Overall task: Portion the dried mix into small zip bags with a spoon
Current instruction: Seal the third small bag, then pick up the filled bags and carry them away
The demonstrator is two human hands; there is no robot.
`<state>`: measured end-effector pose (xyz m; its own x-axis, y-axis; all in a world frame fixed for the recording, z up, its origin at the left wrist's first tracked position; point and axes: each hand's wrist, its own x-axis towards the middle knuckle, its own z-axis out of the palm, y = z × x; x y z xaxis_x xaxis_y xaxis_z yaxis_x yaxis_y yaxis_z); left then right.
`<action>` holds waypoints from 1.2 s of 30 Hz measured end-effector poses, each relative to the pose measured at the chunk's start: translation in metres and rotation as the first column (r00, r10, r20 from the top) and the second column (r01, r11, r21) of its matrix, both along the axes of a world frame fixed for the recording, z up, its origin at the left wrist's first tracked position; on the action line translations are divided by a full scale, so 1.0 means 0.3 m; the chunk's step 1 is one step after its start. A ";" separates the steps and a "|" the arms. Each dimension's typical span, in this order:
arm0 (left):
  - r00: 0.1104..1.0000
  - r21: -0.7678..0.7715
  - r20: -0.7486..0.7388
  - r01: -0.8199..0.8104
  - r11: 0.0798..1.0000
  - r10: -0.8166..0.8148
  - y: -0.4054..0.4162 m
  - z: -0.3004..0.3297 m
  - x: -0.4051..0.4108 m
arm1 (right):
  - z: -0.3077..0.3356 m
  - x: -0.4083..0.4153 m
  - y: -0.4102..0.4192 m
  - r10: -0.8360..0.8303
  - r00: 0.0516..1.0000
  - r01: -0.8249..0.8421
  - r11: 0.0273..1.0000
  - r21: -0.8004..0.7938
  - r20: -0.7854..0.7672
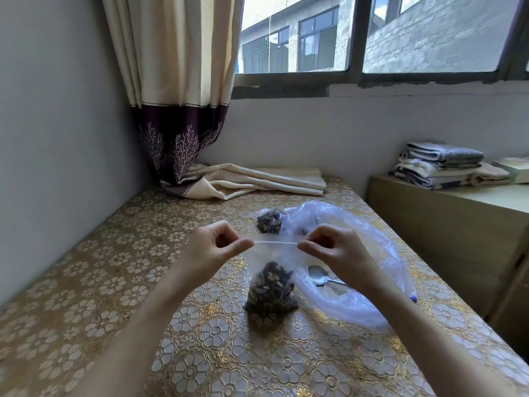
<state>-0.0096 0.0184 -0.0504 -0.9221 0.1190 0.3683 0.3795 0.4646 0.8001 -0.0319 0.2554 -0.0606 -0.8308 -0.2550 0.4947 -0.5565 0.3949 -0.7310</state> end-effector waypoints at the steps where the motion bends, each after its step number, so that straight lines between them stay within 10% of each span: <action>1: 0.999 0.065 0.047 0.012 0.998 -0.015 0.001 -0.017 -0.003 | -0.003 -0.001 -0.001 -0.015 1.000 0.015 1.000 -0.019 0.009; 6: 0.914 0.046 0.351 0.202 0.978 -0.205 0.052 -0.147 -0.011 | -0.022 -0.003 -0.008 -0.016 0.995 0.032 0.986 -0.162 0.101; 13: 0.938 0.051 0.310 0.146 0.988 -0.154 0.074 -0.207 -0.053 | -0.016 -0.032 -0.013 -0.055 0.990 0.077 0.982 -0.171 0.131; 18: 0.925 0.376 0.319 0.077 0.923 -0.207 -0.012 -0.149 -0.184 | 0.073 -0.208 -0.045 -0.073 0.989 0.093 0.983 -0.157 0.131; 24: 0.920 0.625 0.348 -0.083 0.777 -0.181 -0.138 -0.135 -0.440 | 0.163 -0.587 -0.134 -0.126 0.987 0.091 0.950 0.300 0.098; 29: 0.892 0.608 0.441 -0.214 0.764 -0.102 -0.139 -0.189 -0.547 | 0.084 -0.769 -0.191 -0.221 0.919 -0.115 0.643 0.757 0.328; 36: 0.756 0.626 0.646 -0.446 0.639 -0.105 -0.104 -0.160 -0.566 | 0.040 -0.789 -0.266 -0.188 0.830 -0.303 0.638 0.708 0.525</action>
<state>-0.1793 -0.0126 -0.0983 -0.9264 -0.1075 -0.3609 -0.3040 -0.3523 0.8852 -0.2686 0.1755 -0.0486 -0.8438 -0.3763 -0.3826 -0.2399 0.9023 -0.3583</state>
